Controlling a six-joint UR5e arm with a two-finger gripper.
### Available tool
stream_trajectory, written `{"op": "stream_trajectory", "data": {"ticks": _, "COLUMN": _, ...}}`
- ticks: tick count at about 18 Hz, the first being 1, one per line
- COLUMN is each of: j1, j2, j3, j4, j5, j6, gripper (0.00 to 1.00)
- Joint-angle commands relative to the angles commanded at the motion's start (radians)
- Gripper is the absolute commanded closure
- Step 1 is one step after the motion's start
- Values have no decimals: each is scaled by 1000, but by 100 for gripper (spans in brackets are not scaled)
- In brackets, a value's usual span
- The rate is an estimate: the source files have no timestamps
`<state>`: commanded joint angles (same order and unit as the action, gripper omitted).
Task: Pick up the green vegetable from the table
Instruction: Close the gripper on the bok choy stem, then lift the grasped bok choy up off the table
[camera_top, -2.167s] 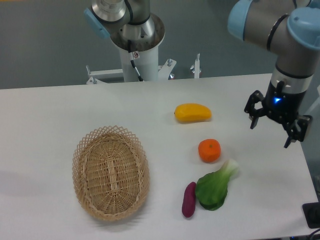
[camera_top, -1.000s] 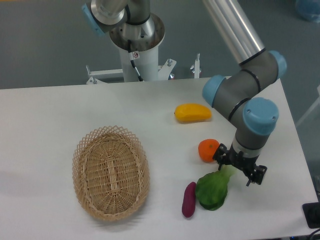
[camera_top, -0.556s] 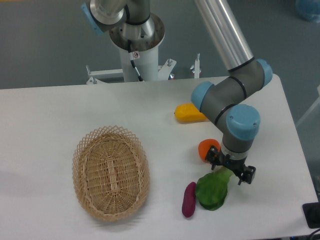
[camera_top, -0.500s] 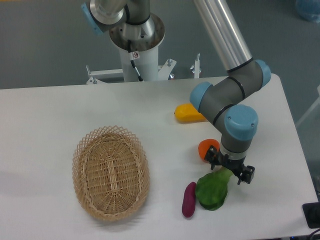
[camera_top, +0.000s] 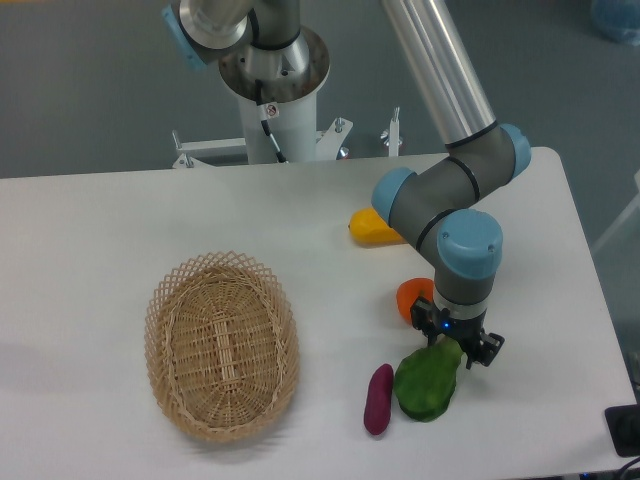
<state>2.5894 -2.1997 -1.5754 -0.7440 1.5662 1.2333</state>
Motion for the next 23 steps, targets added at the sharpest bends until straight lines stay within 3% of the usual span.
{"op": "stream_trajectory", "data": {"ticks": 3, "j1": 2, "j2": 5, "j3": 3, "j4": 0, "j5": -3, "j6": 8, "gripper": 75}}
{"op": "stream_trajectory", "data": {"ticks": 10, "j1": 15, "j2": 12, "j3": 26, "j4": 3, "j5": -20, "j6": 29, "gripper": 78}}
{"op": "stream_trajectory", "data": {"ticks": 12, "j1": 37, "j2": 18, "j3": 58, "j4": 6, "j5": -101, "j6": 25, "gripper": 78}}
{"op": "stream_trajectory", "data": {"ticks": 17, "j1": 84, "j2": 116, "j3": 74, "j4": 2, "j5": -294, "j6": -44, "gripper": 78}}
{"op": "stream_trajectory", "data": {"ticks": 23, "j1": 42, "j2": 230, "j3": 84, "j4": 0, "j5": -382, "j6": -182, "gripper": 78}}
